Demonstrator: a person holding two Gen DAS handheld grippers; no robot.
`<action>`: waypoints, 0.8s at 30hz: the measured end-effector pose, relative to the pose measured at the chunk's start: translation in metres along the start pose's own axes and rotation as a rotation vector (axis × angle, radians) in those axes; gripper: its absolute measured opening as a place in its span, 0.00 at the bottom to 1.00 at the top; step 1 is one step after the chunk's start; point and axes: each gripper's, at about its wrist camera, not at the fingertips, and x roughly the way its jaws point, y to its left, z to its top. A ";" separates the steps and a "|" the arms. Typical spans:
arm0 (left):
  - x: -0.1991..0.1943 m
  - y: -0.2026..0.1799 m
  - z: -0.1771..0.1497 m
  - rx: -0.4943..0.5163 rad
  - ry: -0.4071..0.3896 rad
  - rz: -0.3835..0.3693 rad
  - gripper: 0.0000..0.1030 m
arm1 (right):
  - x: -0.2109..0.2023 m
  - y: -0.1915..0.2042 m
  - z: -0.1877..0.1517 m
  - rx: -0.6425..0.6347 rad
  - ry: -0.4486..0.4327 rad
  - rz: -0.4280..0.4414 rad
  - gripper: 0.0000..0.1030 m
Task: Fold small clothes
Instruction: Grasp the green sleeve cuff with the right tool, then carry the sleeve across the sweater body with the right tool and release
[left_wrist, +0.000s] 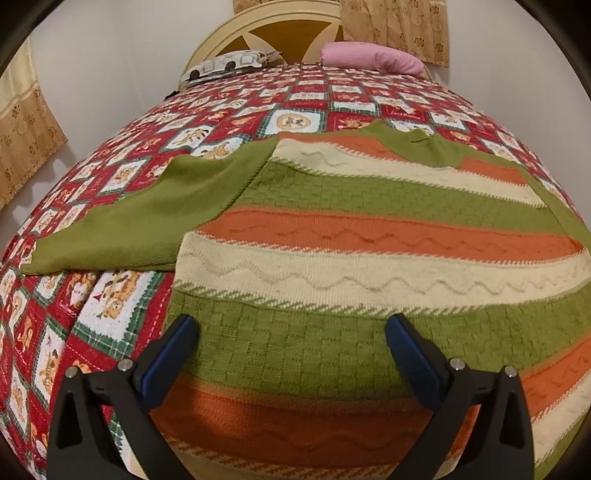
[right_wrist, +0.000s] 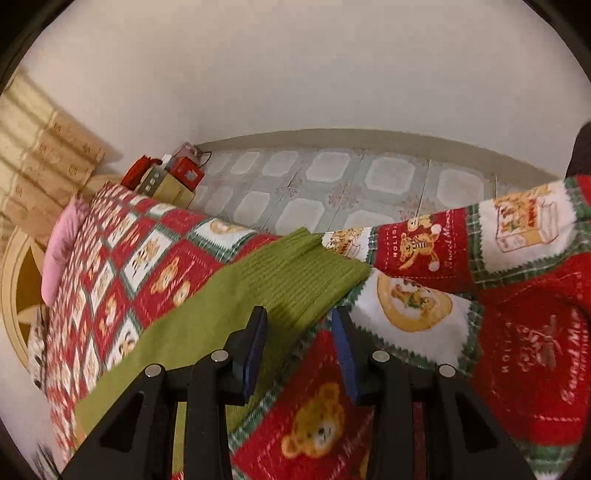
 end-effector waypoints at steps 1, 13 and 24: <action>0.000 -0.001 0.000 0.003 0.000 0.004 1.00 | 0.002 0.002 0.000 -0.006 0.000 -0.004 0.37; 0.000 0.000 -0.001 0.005 -0.001 0.008 1.00 | 0.003 0.014 0.005 -0.098 -0.041 -0.070 0.08; 0.000 0.000 0.000 0.001 -0.001 0.003 1.00 | -0.085 0.088 -0.029 -0.414 -0.304 -0.082 0.07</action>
